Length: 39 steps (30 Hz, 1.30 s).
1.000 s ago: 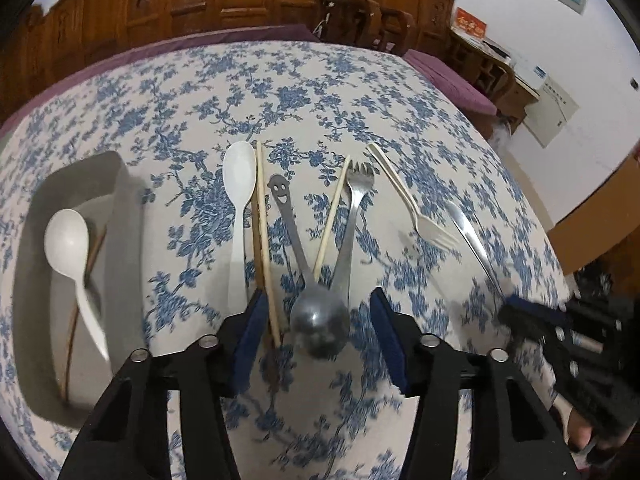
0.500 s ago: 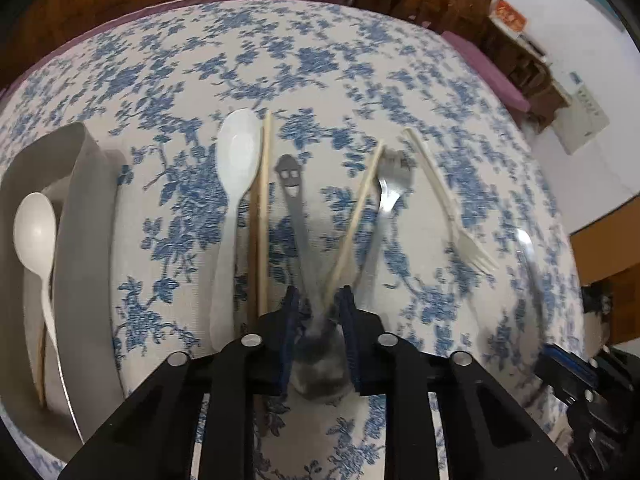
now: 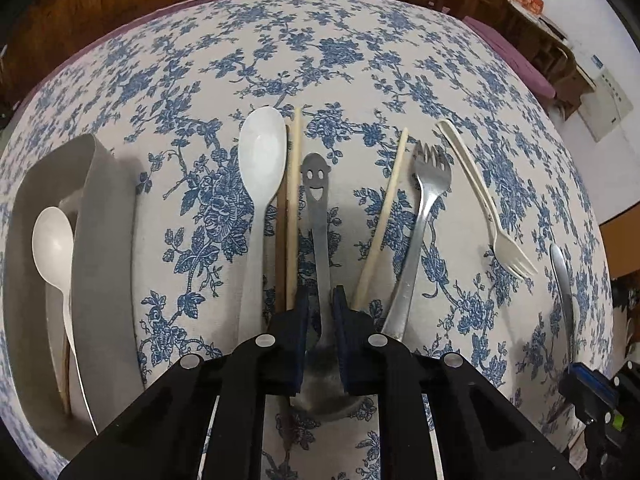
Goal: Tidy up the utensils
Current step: 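Grasp the smiley-face metal spoon with the left gripper while the right holds the metal utensil, then carry the smiley-face spoon with the left gripper and the metal utensil with the right over the tray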
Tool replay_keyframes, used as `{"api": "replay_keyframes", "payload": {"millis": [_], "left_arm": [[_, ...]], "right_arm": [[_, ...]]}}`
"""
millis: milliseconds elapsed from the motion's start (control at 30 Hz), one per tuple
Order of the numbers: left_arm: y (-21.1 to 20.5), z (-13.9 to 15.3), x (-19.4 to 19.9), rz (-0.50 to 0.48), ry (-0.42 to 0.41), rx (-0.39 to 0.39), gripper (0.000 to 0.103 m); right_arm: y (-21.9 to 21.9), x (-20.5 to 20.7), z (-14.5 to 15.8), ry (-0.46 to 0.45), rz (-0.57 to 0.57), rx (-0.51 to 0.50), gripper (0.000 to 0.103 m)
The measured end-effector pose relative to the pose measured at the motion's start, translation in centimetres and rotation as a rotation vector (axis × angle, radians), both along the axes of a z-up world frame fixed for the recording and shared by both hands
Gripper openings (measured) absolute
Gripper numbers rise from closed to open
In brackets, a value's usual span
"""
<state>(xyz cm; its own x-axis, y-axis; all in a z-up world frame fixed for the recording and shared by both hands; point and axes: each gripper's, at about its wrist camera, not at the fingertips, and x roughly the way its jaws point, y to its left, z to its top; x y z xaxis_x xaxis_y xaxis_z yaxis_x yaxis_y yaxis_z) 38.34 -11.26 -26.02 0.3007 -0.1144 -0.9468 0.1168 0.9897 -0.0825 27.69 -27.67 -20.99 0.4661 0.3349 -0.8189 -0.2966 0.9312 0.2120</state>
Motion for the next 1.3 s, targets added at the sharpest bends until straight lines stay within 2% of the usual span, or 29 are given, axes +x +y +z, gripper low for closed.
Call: {"api": "replay_keyframes", "payload": {"millis": [233, 267, 300, 467, 933, 1300], "left_arm": [[-1.2, 0.0, -0.3, -0.054, -0.028, 0.05, 0.013], [-1.3, 0.0, -0.4, -0.062, -0.032, 0.053, 0.012], [-1.4, 0.0, -0.5, -0.069, -0.033, 0.052, 0.007], [-1.7, 0.5, -1.3, -0.106, -0.053, 0.059, 0.005], [0.1, 5.5, -4.8, -0.125, -0.171, 0.014, 0.005], [2.9, 8.9, -7.3, -0.122, -0.237, 0.001, 0.005]], "right_arm": [[0.4, 0.0, -0.4, 0.007, 0.004, -0.005, 0.005], [0.4, -0.1, -0.4, 0.008, 0.004, -0.006, 0.005], [0.4, -0.1, -0.4, 0.008, 0.005, -0.006, 0.005], [0.2, 0.0, -0.5, 0.011, 0.003, -0.005, 0.005], [0.9, -0.5, 1.2, -0.026, 0.011, 0.026, 0.005], [3.0, -1.5, 2.9, -0.062, 0.068, 0.046, 0.005]]}}
